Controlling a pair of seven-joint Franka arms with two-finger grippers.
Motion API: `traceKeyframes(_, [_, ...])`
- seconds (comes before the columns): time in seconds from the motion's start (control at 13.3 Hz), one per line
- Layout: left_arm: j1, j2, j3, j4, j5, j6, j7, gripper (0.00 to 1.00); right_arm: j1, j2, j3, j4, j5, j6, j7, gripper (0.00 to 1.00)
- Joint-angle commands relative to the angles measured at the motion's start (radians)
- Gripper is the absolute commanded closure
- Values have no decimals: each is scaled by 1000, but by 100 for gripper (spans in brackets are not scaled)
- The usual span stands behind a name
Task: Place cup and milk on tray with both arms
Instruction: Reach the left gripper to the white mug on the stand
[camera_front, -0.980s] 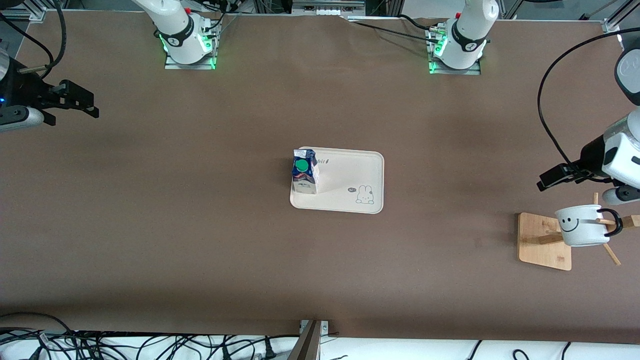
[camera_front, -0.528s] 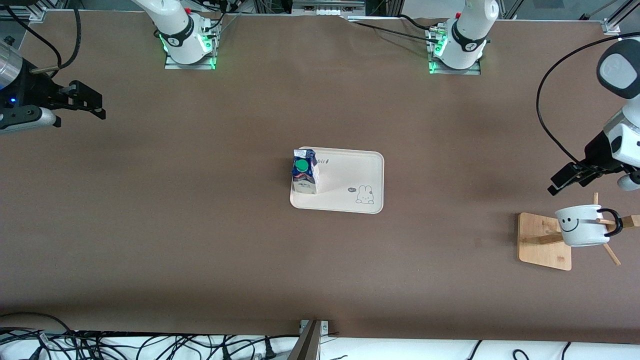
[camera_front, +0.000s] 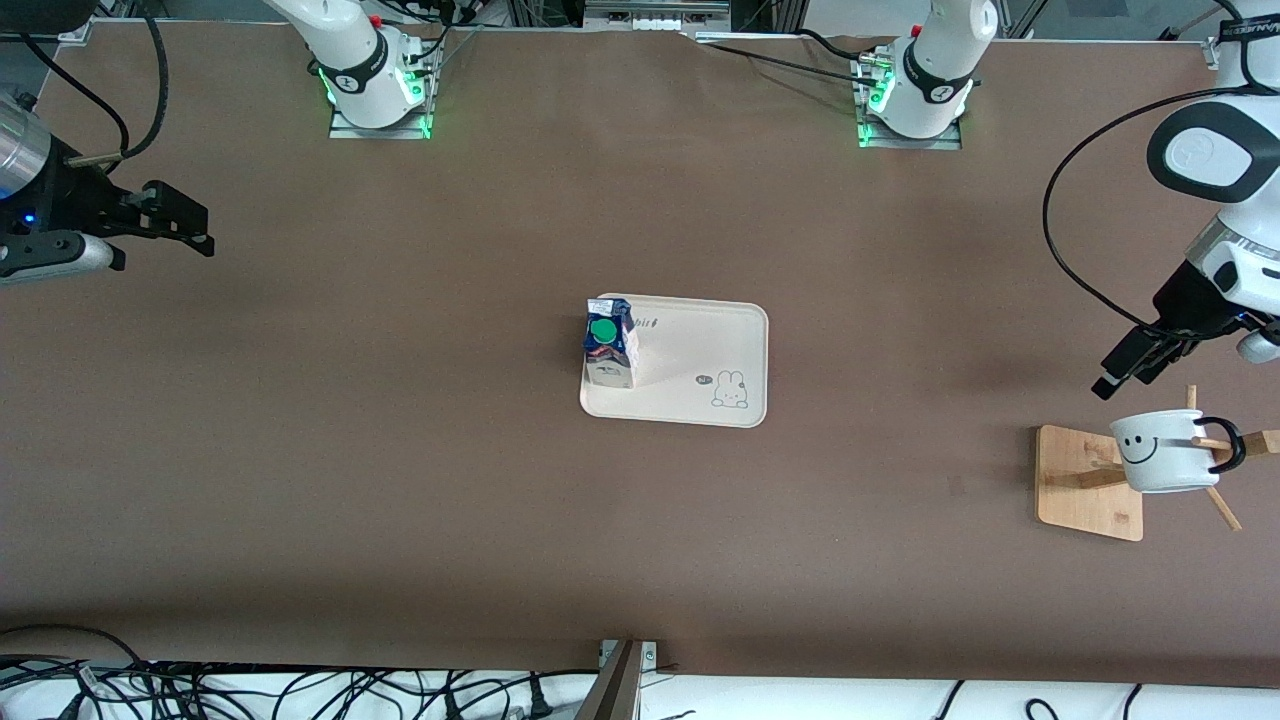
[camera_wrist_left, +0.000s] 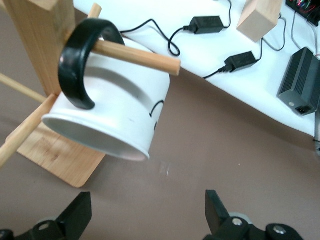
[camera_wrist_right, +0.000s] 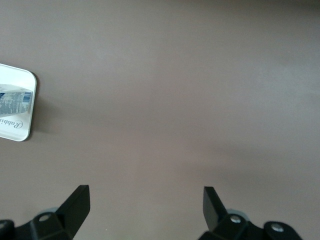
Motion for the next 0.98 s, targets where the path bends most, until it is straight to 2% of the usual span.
traceKeyframes(0.0, [6, 7, -9, 13, -90, 43, 106, 0, 0, 9, -1, 27, 19, -6, 7, 0])
traceKeyframes(0.15, [5, 1, -10, 32, -104, 54, 112, 0, 0, 8, -1, 27, 14, -5, 9, 0])
traceKeyframes(0.3, [-17, 50, -30, 32, -157, 202, 102, 0, -3, 9, -3, 27, 20, -3, 9, 0])
traceKeyframes(0.45, [-20, 59, -38, 33, -309, 208, 105, 0, -1, 9, -1, 27, 23, -2, 10, 0])
traceKeyframes(0.75, [-9, 84, -38, 41, -404, 208, 108, 0, -1, 9, -3, 27, 23, -3, 10, 0])
traceKeyframes(0.9, [-9, 134, -38, 103, -421, 208, 109, 0, -1, 9, -1, 27, 28, -3, 10, 0])
